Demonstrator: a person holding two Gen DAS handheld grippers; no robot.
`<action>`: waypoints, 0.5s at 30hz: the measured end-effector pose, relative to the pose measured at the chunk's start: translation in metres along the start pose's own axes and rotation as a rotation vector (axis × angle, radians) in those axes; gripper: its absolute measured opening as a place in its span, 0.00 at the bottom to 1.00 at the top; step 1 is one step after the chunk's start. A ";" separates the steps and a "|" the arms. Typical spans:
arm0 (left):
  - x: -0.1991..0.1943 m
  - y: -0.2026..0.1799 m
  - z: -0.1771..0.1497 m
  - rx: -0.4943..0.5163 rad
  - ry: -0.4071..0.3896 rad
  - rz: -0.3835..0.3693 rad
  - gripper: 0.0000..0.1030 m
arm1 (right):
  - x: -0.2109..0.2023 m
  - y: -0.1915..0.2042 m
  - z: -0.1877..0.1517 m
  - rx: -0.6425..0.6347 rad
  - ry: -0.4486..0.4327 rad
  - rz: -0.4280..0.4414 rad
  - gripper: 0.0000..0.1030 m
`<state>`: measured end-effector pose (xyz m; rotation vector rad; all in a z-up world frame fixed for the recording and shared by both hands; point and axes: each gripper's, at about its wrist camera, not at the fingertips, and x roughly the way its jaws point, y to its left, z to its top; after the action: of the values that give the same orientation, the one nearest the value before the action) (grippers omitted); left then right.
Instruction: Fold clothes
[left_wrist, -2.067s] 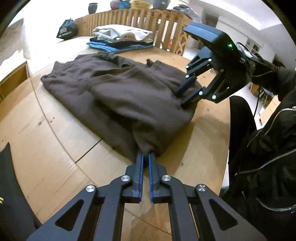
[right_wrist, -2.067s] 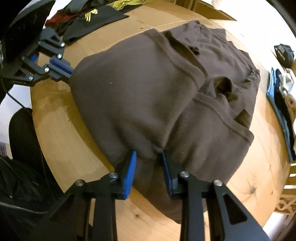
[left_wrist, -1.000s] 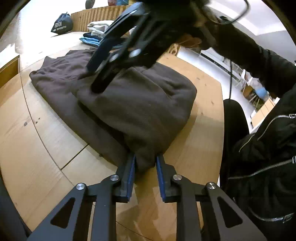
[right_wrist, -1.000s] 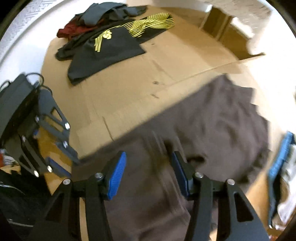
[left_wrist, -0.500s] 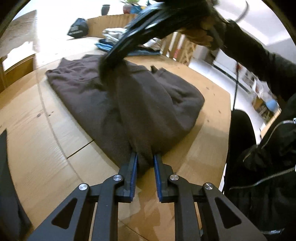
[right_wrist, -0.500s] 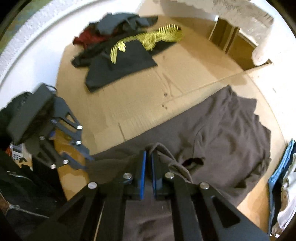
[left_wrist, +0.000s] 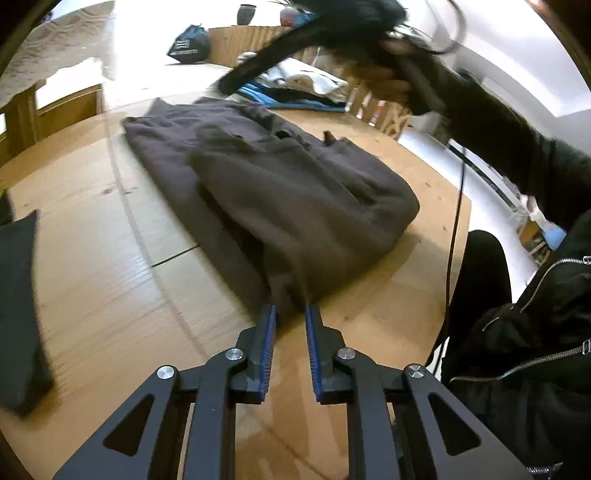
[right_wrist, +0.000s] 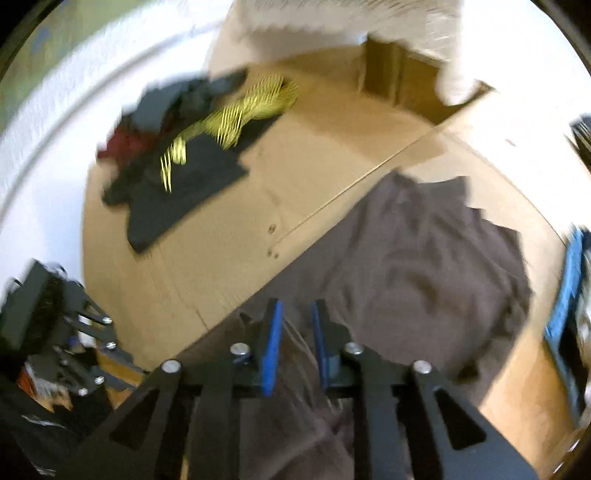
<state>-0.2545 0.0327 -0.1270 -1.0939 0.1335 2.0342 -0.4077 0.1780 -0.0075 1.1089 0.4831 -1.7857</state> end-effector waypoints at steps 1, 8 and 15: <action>-0.006 0.000 0.000 -0.005 -0.004 0.007 0.13 | -0.019 -0.001 -0.011 0.021 -0.037 -0.005 0.18; 0.000 -0.030 0.074 0.121 -0.055 -0.021 0.14 | -0.057 -0.005 -0.113 0.161 -0.087 -0.081 0.18; 0.085 0.014 0.090 0.102 0.113 0.161 0.05 | 0.011 -0.032 -0.144 0.169 0.023 -0.220 0.10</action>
<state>-0.3487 0.1131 -0.1378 -1.1649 0.3901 2.0814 -0.3686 0.2906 -0.0948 1.2323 0.4894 -2.0377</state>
